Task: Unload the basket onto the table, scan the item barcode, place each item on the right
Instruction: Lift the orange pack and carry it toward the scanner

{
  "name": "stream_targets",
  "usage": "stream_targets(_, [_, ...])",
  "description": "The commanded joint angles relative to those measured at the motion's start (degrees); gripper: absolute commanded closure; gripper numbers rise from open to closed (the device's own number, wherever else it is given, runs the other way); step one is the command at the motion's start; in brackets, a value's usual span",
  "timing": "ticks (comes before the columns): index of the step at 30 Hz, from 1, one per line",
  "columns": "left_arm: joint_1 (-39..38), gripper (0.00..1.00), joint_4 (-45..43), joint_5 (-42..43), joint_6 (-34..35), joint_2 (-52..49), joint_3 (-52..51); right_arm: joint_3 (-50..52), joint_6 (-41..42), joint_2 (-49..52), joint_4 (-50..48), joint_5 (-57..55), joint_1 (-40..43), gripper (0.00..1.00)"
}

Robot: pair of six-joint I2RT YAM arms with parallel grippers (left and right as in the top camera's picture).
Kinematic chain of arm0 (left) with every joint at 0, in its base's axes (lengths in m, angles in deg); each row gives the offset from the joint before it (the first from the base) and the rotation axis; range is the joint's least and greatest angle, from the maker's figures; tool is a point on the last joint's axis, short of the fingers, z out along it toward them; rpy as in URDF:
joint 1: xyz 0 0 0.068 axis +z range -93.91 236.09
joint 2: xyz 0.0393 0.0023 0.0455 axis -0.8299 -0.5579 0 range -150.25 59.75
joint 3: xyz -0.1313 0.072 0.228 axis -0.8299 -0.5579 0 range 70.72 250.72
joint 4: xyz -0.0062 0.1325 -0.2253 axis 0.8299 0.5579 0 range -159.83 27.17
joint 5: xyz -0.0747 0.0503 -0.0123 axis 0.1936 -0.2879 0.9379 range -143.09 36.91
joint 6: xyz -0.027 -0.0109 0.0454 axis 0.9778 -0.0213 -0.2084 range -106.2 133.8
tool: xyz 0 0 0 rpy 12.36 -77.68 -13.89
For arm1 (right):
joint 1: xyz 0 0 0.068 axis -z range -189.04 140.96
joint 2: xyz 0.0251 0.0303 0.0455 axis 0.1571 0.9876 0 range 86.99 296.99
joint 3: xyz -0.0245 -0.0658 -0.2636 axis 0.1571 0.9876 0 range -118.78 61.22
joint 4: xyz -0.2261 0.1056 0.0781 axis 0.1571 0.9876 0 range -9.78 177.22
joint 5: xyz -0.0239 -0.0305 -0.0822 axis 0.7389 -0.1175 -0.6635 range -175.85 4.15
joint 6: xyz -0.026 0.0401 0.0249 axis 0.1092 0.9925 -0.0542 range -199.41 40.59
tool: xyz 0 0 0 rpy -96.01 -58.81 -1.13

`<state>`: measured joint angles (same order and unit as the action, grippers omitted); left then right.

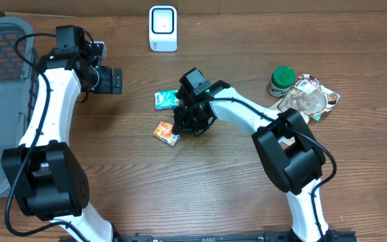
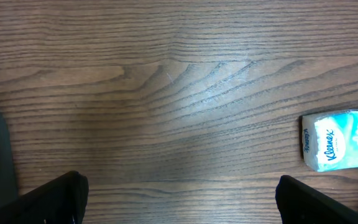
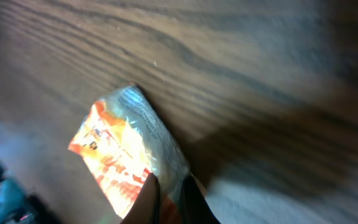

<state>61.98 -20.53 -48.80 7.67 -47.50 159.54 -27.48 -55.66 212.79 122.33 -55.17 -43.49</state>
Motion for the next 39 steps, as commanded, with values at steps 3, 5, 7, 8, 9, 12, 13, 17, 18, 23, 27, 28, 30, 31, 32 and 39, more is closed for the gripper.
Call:
stream_targets(3, [0.2,0.01,-0.07,0.63,-0.72,0.44,0.55,-0.42,-0.81,-11.39,1.92,14.78,6.14,0.96])
stream_targets(5, [0.2,0.0,-0.07,0.63,-0.72,0.44,0.52,-0.42,0.7,-14.99,2.56,19.67,8.85,0.96])
stream_targets(7, [0.2,0.0,-0.07,0.63,-0.72,0.44,0.52,-0.42,4.39,-18.47,3.37,23.19,12.15,0.96])
stream_targets(8, [0.2,0.0,-0.07,0.63,-0.72,0.44,0.52,-0.42,6.01,-19.74,3.56,24.81,13.7,0.96])
stream_targets(9, [0.2,0.0,-0.07,0.63,-0.72,0.44,0.55,-0.42,7.91,-20.83,3.65,26.58,15.21,0.96])
stream_targets(12, [0.2,0.01,-0.07,0.63,-0.72,0.44,0.55,-0.42,13.31,-22.53,3.15,33.73,19.61,0.96])
stream_targets(13, [0.2,0.01,-0.07,0.63,-0.72,0.44,0.55,-0.42,14.71,-22.58,2.97,36.22,20.65,0.96])
stream_targets(17, [0.2,0.01,-0.07,0.63,-0.72,0.44,0.52,-0.42,19.34,-22.56,2.99,44.87,23.67,0.96])
stream_targets(18, [0.2,0.01,-0.07,0.63,-0.72,0.44,0.52,-0.42,20.79,-22.58,2.99,46.23,24.04,0.96])
stream_targets(23, [0.2,0.01,-0.07,0.63,-0.72,0.44,0.55,-0.42,24.68,-22.58,2.95,50.47,24.52,0.96])
stream_targets(27, [0.2,0.0,-0.07,0.63,-0.72,0.44,0.52,-0.42,23.65,-22.58,2.49,50.01,24.52,0.96])
stream_targets(28, [0.2,0.0,-0.07,0.63,-0.72,0.44,0.52,-0.42,22.34,-22.58,1.9,49.77,24.52,0.96])
stream_targets(30, [0.2,0.0,-0.07,0.63,-0.72,0.44,0.55,-0.42,18.78,-22.58,1.53,47.78,24.39,0.96])
stream_targets(31, [0.2,0.01,-0.07,0.63,-0.72,0.44,0.52,-0.42,16.41,-22.58,1.86,45.48,24.2,0.96])
stream_targets(32, [0.2,0.01,-0.07,0.63,-0.72,0.44,0.55,-0.42,14.71,-22.58,2.56,42.73,23.96,0.96])
stream_targets(39, [0.2,0.0,-0.07,0.63,-0.72,0.44,0.52,-0.55,8.04,-22.58,9.97,20.17,21.77,0.96])
